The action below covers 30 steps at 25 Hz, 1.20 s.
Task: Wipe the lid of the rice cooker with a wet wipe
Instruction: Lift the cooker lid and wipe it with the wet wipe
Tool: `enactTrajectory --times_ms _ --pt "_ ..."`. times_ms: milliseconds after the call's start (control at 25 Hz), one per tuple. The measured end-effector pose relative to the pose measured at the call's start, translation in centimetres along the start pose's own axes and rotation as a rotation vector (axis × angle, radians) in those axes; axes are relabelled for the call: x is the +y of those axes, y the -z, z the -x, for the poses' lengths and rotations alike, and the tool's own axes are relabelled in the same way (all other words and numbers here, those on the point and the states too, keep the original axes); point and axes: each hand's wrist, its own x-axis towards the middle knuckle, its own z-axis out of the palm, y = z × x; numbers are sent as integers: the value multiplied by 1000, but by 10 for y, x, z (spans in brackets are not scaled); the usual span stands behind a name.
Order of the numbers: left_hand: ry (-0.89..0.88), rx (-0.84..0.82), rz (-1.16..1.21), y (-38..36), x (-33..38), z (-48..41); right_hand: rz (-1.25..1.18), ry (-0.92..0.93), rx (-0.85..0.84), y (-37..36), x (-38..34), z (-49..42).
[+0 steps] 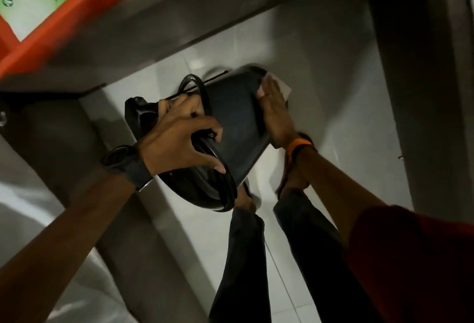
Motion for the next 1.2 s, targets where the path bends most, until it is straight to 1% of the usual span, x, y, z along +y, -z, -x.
enactTrajectory --times_ms 40,80,160,200,240,280,320,400,440,480,520,640,680,720,760,840,880,920,960,1000,1080,1120,1160,1200 --pt "-6 9 4 -1 -3 2 1 -44 12 -2 2 -4" --pt "-10 19 13 0 -4 1 36 19 -15 -7 -1 6" --pt "-19 30 40 3 -5 -1 114 363 -157 -29 -9 49" --pt "-29 34 48 4 -7 -2 110 493 -241 -34 -9 62" --pt "-42 35 49 5 -10 -3 103 542 -281 -33 -9 57" --pt "-52 32 49 4 -13 -3 102 491 -246 -28 -12 39" --pt "-59 25 45 4 -17 -3 116 359 -182 -21 -15 12" --pt "-76 7 21 2 -23 1 181 33 -73 3 -19 -42" --pt "-93 1 5 1 -24 2 224 -50 -67 11 -18 -56" --pt "-111 -1 -4 1 -23 1 260 -57 -82 12 -18 -54" --pt "-118 4 -5 1 -22 0 284 -4 -120 6 -15 -41" --pt "-150 2 -22 -1 -18 0 163 406 -322 -26 -7 33" --pt "-165 -2 -42 -3 -17 1 128 474 -398 -30 -4 40" --pt "-178 -6 -58 -5 -17 3 118 489 -402 -28 -5 31" --pt "-186 -7 -68 -6 -17 4 147 427 -354 -23 -10 11" --pt "-202 -11 -91 -10 -16 7 255 128 -192 -8 -17 -43" --pt "-212 -23 -102 -11 -15 8 296 -5 -141 1 -18 -65" --pt "-219 -37 -104 -12 -13 8 320 -84 -123 7 -22 -74" --pt "-211 -42 -88 -11 -11 6 305 -83 -120 7 -26 -70" --pt "-180 -33 -48 -8 -10 4 210 -37 -134 3 -26 -56" --pt "-86 -6 93 -3 -8 -2 -83 61 -219 -7 -21 3" --pt "-43 -2 180 -2 -7 -5 -186 110 -268 -13 -17 41" --pt "-12 -4 254 -3 -5 -8 -223 152 -307 -18 -12 75" --pt "9 -6 301 -5 -3 -10 -229 199 -296 -20 -4 95"
